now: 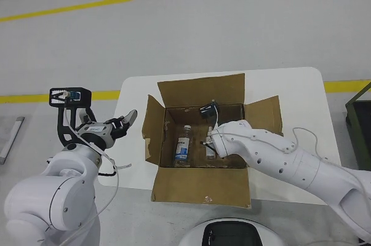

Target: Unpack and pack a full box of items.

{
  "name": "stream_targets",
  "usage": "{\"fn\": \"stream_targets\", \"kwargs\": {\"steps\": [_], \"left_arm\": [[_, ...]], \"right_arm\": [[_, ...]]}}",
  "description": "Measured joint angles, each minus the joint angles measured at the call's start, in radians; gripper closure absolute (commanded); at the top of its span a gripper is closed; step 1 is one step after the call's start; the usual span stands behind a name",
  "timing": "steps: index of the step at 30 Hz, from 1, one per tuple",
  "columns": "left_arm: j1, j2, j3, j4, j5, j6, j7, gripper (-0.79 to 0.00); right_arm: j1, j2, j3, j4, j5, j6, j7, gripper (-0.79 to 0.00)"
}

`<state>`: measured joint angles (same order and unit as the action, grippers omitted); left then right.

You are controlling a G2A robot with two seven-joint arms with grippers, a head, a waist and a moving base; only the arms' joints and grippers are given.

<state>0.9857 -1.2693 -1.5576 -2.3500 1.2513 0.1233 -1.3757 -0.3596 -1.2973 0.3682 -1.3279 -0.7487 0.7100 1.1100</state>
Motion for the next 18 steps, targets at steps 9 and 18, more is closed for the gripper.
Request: {"fn": "stream_targets", "kwargs": {"steps": [9, 18], "left_arm": [[0.000, 0.000, 0.000, 0.000, 0.000, 0.000, 0.000, -0.785], [0.000, 0.000, 0.000, 0.000, 0.000, 0.000, 0.000, -0.785]], "right_arm": [[-0.004, -0.007, 0.072, -0.032, 0.013, -0.001, 0.001, -0.379], [-0.182, 0.091, 0.476, -0.419, 0.123, -0.031, -0.136, -0.613]]}}
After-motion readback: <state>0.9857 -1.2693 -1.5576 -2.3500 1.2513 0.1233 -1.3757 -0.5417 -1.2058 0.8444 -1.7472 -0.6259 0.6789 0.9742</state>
